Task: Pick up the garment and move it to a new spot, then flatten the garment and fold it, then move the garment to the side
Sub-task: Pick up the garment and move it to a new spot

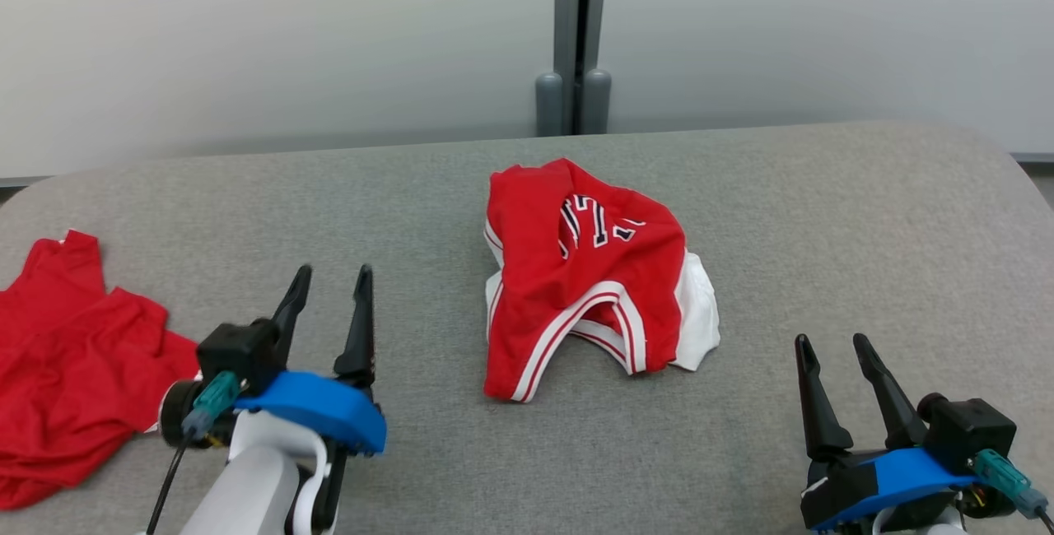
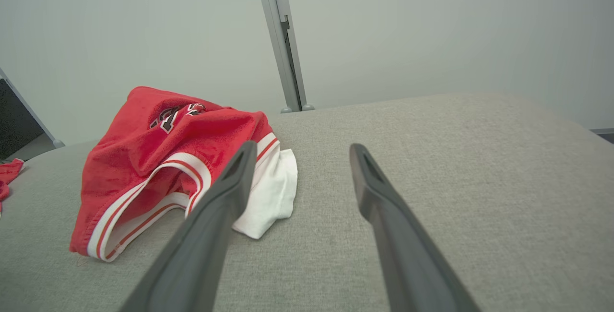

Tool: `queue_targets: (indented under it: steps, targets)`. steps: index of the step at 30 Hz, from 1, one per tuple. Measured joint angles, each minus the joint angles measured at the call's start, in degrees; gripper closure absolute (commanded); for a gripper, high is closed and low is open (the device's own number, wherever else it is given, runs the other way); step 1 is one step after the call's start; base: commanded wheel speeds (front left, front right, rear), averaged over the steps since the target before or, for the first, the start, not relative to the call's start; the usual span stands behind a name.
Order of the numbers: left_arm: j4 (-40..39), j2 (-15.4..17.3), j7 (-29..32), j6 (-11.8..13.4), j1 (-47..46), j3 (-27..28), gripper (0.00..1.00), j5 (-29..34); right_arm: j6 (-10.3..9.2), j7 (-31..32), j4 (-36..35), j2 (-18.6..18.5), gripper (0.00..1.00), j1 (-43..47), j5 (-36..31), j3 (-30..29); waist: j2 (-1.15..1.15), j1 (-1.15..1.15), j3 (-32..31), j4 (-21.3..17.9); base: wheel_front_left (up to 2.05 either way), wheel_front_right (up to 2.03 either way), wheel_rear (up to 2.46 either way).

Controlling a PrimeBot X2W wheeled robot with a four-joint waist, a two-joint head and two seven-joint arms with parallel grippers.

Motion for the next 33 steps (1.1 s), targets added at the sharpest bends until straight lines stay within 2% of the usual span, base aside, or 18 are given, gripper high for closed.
queue_targets:
  steps: [3,7,9,13,18,33]
  targets:
    - [-2.9,0.7,-1.2,1.5,4.0,2.2,0.00,0.5,0.01,0.6,-0.4,0.0,0.00,0.6,-0.4,-0.5,0.00,0.00,-0.6,1.0,0.00,0.00,0.00]
    - [-8.4,0.4,-1.5,2.0,8.5,5.8,0.00,2.7,0.00,1.2,-1.1,0.0,0.00,1.3,-0.6,-1.3,0.00,0.00,-1.2,2.1,0.00,0.00,0.00]
    - [-11.5,-0.2,-1.5,1.6,10.6,8.0,0.00,4.5,0.00,1.5,-1.3,0.0,0.00,1.6,-0.6,-1.5,0.00,0.00,-1.5,2.6,0.00,0.00,0.00]
    - [-14.3,-1.5,-1.5,-1.0,14.9,11.1,0.00,7.6,0.00,2.0,-1.6,0.0,0.00,2.0,-0.9,-1.6,0.00,0.00,-2.0,3.3,0.00,0.00,0.00]
    - [-12.4,-1.6,-1.5,-3.4,18.1,12.9,0.00,10.8,0.01,2.5,-1.9,0.0,0.00,2.5,-0.9,-1.6,0.00,0.00,-2.5,3.7,0.00,0.00,0.00]
    - [-10.1,-3.3,-1.5,-4.2,18.6,16.8,0.00,14.8,0.01,3.7,-1.9,0.0,0.00,4.2,-1.5,-1.8,0.00,0.01,-3.2,4.2,0.00,0.00,0.00]
